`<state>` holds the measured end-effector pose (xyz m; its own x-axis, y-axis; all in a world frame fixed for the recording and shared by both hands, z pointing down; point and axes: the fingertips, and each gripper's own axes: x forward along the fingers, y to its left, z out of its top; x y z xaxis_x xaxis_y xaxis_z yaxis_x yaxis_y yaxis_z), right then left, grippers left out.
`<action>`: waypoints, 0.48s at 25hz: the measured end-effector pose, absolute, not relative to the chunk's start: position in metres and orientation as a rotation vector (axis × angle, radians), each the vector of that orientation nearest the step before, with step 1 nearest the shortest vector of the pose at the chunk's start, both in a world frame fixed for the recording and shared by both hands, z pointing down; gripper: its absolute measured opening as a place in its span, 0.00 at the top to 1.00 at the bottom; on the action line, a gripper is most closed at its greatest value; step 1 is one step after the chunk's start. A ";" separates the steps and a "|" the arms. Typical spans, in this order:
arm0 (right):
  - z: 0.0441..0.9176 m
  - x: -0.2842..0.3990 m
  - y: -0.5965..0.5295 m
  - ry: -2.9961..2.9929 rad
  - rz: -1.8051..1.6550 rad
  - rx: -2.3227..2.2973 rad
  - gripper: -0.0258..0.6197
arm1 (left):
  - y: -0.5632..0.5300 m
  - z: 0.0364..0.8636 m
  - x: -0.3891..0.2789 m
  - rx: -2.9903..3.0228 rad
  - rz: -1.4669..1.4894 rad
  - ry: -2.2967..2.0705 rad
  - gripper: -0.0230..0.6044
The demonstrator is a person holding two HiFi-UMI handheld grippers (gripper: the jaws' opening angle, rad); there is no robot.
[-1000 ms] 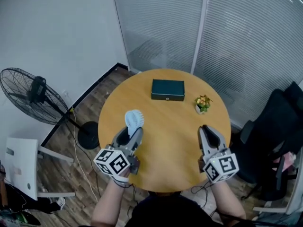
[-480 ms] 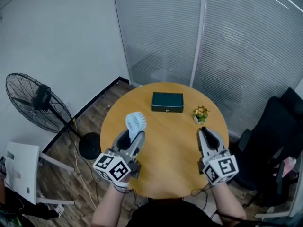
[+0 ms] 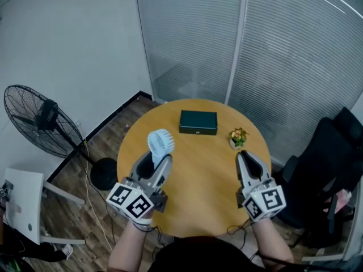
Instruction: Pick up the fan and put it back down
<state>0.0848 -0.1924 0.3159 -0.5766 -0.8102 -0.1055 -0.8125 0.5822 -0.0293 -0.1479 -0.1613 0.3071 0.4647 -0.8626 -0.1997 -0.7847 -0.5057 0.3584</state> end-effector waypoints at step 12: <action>0.327 0.089 -0.212 2.691 0.006 -1.404 0.91 | -0.175 0.312 -0.152 2.494 -0.551 -1.426 0.62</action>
<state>0.0885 -0.2118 0.3274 -0.5676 -0.8177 -0.0957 -0.8181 0.5733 -0.0458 -0.1521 -0.1752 0.3119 0.4602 -0.8619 -0.2128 -0.7810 -0.5070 0.3647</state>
